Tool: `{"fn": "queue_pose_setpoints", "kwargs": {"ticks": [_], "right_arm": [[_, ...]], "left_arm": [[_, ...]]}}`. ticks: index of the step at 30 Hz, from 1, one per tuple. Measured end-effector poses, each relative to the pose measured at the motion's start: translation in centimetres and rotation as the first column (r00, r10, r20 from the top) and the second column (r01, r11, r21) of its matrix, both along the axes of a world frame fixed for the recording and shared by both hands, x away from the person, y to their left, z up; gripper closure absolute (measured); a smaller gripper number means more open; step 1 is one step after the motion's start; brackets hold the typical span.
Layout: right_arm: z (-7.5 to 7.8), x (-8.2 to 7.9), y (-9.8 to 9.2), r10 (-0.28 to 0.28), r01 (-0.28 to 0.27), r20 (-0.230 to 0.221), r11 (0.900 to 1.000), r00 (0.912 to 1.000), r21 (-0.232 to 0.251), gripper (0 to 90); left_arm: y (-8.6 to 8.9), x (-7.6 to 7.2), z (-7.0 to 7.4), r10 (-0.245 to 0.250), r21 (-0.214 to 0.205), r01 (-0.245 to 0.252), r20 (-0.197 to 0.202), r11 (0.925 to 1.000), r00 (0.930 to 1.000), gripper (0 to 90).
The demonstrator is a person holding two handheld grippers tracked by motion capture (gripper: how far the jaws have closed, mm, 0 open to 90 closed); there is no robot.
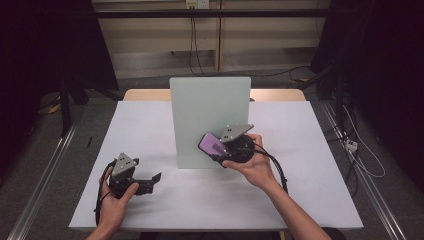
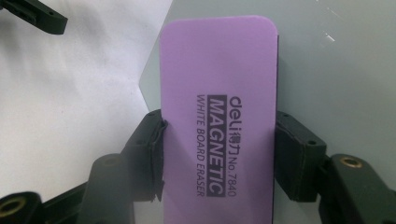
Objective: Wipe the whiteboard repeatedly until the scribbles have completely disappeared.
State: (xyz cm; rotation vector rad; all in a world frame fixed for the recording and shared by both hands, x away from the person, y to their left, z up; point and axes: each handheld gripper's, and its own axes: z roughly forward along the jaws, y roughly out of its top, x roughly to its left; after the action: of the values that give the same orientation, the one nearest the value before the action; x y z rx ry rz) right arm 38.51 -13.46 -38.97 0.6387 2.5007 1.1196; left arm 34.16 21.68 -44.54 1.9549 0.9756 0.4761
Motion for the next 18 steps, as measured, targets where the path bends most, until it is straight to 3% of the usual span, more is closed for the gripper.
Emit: {"fn": "queue_pose_setpoints", "kwargs": {"ticks": [5, 18], "right_arm": [[0.6, 0.1, -0.4, -0.001, 0.001, 0.014, 1.0, 0.9999, 0.006, 41.9], [3.4, 0.2, -4.4, -0.099, 0.095, 0.081, 0.9941, 0.9918, 0.053, 41.8]], "left_arm": [[0.1, 0.0, 0.0, 0.004, 0.0, -0.004, -0.001, 1.0, 1.0, 4.6], [0.0, 0.0, -0.1, 0.0, 0.001, 0.0, -0.003, 1.0, 1.0, 4.6]]}}
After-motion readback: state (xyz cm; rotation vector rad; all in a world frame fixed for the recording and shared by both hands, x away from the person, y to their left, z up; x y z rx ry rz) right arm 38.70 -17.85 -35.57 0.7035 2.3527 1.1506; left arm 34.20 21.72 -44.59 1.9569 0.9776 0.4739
